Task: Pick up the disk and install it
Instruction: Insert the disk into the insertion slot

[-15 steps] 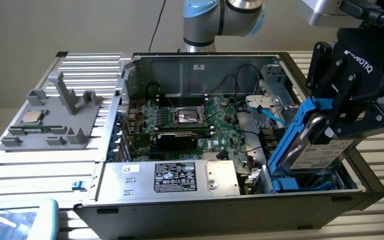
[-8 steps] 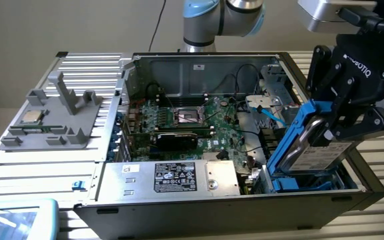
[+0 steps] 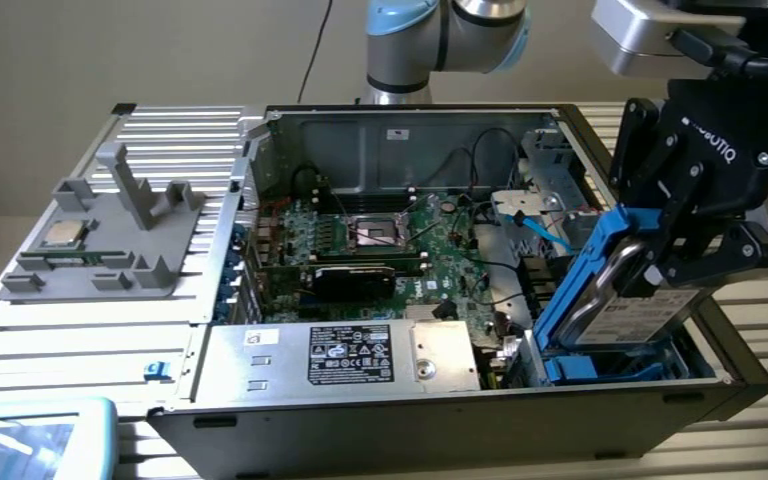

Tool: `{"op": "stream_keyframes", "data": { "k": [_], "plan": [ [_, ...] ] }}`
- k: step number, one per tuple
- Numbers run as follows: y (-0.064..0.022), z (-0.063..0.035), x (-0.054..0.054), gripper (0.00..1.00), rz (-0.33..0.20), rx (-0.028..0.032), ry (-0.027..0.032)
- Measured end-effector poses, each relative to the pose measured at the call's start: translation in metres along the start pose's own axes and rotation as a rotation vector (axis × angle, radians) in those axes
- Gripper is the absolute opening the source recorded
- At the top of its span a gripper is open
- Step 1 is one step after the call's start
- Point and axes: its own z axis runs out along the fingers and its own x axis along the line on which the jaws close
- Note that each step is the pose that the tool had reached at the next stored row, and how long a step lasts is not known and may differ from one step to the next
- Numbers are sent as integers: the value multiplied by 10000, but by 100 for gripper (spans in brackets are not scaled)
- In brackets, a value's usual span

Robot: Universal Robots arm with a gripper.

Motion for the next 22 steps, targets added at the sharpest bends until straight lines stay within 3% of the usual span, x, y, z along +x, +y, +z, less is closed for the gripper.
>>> {"op": "stream_keyframes", "data": {
  "k": [22],
  "plan": [
    [-4, 119, 2, 37, 6, 0, 0]
  ]
}}
